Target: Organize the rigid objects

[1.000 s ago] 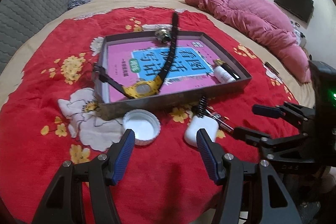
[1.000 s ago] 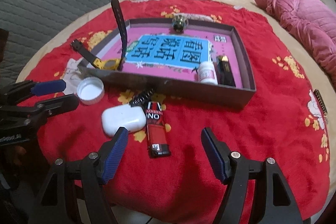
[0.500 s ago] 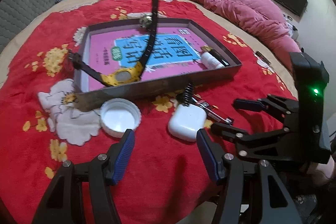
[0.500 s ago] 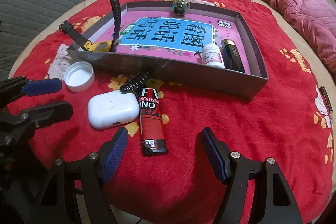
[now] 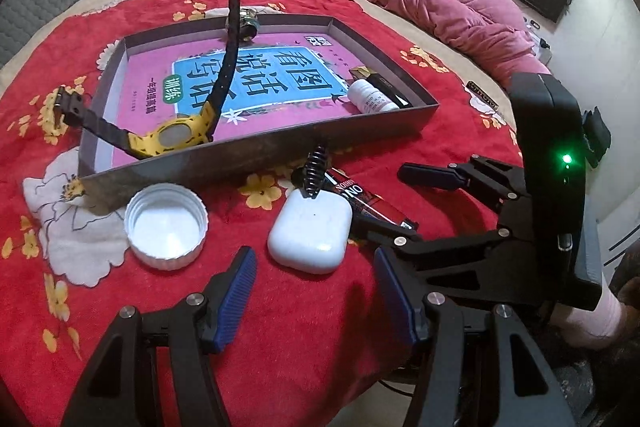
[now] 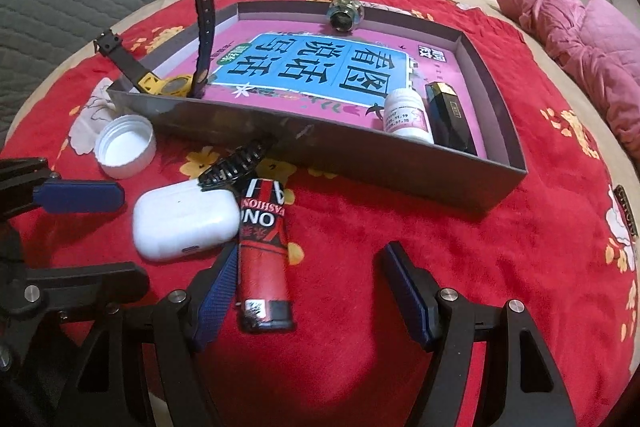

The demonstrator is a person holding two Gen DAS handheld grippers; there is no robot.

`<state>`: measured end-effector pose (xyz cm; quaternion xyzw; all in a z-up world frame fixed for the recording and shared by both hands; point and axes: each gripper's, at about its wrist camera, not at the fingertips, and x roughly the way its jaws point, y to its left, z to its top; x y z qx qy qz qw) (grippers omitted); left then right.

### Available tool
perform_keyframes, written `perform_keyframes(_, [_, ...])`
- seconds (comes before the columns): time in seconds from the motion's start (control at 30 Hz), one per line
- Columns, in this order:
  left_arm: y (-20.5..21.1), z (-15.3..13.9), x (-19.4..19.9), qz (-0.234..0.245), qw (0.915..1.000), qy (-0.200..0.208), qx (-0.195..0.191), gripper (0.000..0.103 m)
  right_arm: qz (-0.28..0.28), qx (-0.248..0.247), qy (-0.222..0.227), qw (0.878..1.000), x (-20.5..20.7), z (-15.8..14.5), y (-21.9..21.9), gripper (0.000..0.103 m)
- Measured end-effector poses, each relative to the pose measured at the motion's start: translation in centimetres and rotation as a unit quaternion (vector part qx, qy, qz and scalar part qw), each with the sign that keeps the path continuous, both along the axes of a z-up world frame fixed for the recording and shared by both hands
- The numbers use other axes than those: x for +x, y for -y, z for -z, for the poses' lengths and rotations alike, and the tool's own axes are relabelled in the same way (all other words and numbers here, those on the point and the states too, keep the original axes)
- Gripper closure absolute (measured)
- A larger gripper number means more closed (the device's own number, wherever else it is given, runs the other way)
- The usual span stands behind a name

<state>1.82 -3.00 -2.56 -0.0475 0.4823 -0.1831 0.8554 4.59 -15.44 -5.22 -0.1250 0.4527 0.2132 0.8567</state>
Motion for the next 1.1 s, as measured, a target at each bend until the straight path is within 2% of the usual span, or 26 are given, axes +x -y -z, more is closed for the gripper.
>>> perform_keyframes(0.2, [0.3,0.4,0.8,0.001,1.0000,-0.003,-0.008,0.043,0.003,-0.010,0.008,1.000,0.5,0.0,0.4,0.031])
perform_keyframes(0.27, [0.4,0.8,1.2,0.001,1.0000,-0.008,-0.004,0.043,0.010,-0.005,0.009,1.000,0.9,-0.1,0.9,0.036])
perform_keyframes(0.4, [1.0,1.2,1.4,0.010,0.9999,-0.006,0.011,0.043,0.028,0.008,0.002,1.000,1.7,-0.1,2.2,0.039])
perform_keyframes(0.53, [1.3,1.6,1.9,0.009,0.9999,-0.006,0.011,0.043,0.032,0.016,0.004,0.999,2.2,-0.1,2.9,0.049])
perform_keyframes(0.7, [1.3,1.7,2.1,0.009,0.9999,-0.006,0.011,0.043,0.023,0.024,0.009,0.999,2.4,-0.1,3.2,0.051])
perform_keyframes(0.93, [1.8,2.1,2.7,0.012,0.9997,-0.001,0.023,0.043,-0.020,0.007,0.035,0.999,2.7,0.1,2.2,0.056])
perform_keyframes(1.1, [2.1,2.4,3.0,0.015,0.9994,0.001,0.032,0.043,-0.022,0.008,0.031,0.999,2.8,0.1,2.1,0.057])
